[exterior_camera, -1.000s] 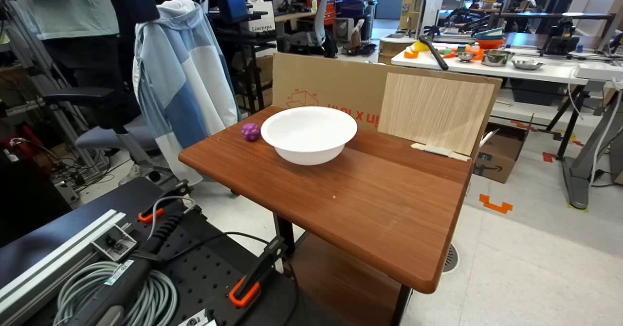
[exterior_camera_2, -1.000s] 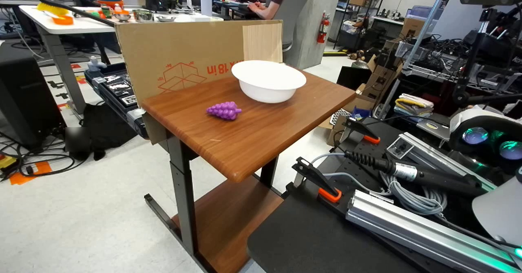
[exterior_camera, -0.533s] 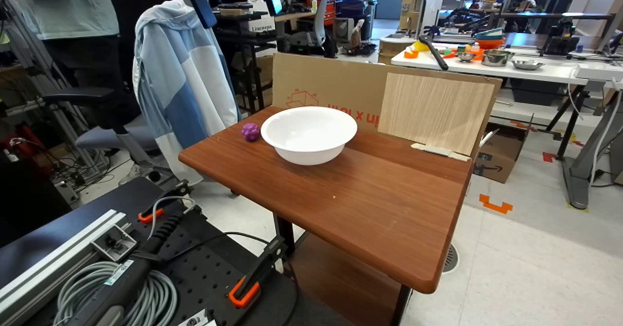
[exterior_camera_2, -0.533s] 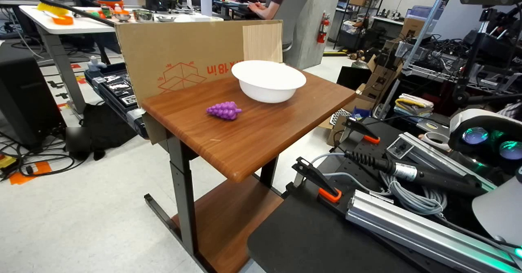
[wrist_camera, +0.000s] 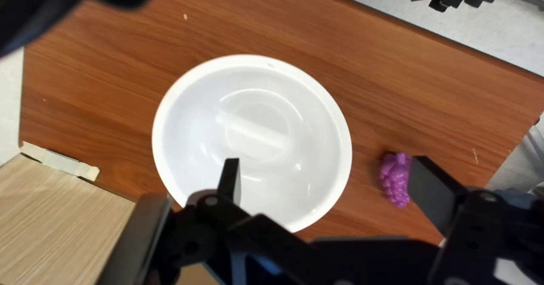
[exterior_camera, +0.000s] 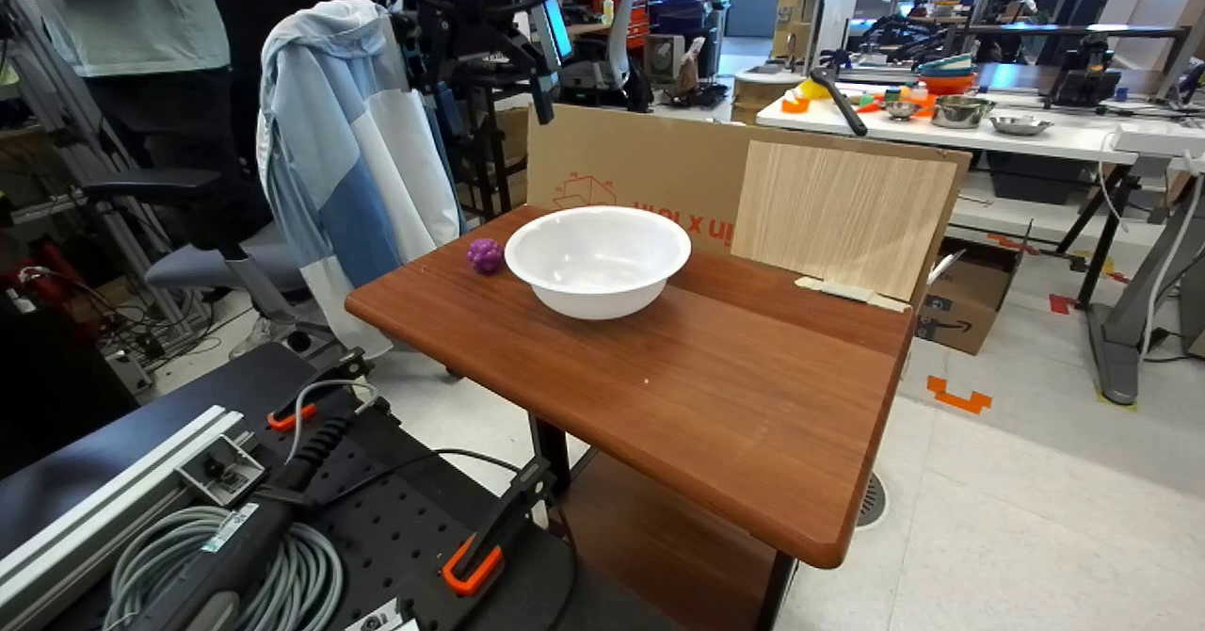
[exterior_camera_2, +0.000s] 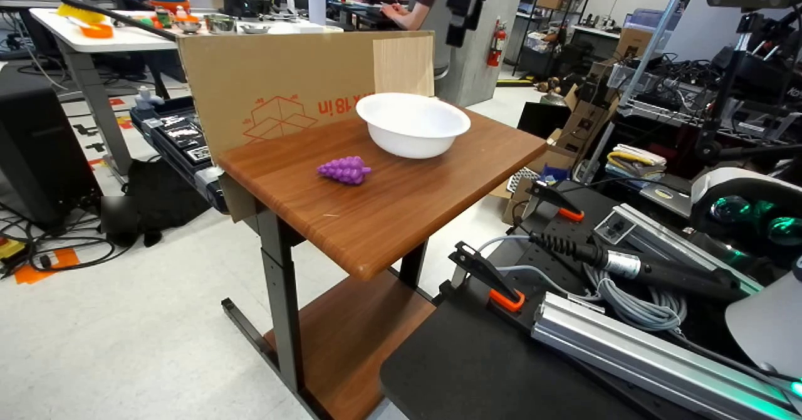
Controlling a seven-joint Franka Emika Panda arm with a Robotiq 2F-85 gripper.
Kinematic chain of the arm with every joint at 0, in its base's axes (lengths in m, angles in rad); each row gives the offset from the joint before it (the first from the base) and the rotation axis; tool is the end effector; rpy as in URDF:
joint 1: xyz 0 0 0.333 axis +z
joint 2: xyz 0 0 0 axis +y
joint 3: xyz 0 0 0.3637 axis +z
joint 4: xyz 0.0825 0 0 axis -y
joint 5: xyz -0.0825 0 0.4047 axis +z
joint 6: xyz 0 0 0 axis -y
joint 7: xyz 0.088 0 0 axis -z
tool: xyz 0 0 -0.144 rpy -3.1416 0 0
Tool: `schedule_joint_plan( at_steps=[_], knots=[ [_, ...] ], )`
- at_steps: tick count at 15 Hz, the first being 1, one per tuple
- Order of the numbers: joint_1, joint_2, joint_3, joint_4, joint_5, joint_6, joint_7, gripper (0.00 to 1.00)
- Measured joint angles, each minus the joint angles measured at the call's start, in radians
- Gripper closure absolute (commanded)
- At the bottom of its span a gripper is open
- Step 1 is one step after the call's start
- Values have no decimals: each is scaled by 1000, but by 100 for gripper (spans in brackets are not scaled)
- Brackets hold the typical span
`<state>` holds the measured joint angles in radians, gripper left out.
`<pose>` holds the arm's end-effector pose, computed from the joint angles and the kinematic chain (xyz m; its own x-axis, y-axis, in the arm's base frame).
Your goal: Get the purple raspberry from the table and put it in the white bowl
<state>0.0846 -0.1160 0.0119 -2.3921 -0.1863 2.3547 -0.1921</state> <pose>0.4993 0.0409 0.3682 0.9130 0.4058 0.0406 0.3957 -0.9056 0.1530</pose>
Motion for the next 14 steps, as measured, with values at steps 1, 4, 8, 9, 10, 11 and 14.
schedule_joint_plan(
  at_steps=[1, 4, 8, 9, 10, 11, 14],
  knots=[
    [2, 57, 17, 43, 0, -1, 15, 0],
    [5, 170, 51, 137, -2, -21, 41, 0],
    [4, 183, 50, 150, -2, -21, 42, 0],
    [0, 181, 49, 144, 4, -8, 41, 0],
    [-5, 179, 47, 136, 10, 18, 41, 0],
    [-7, 178, 47, 128, 17, 44, 40, 0],
    [0, 181, 59, 111, 21, 96, 30, 0]
  ],
)
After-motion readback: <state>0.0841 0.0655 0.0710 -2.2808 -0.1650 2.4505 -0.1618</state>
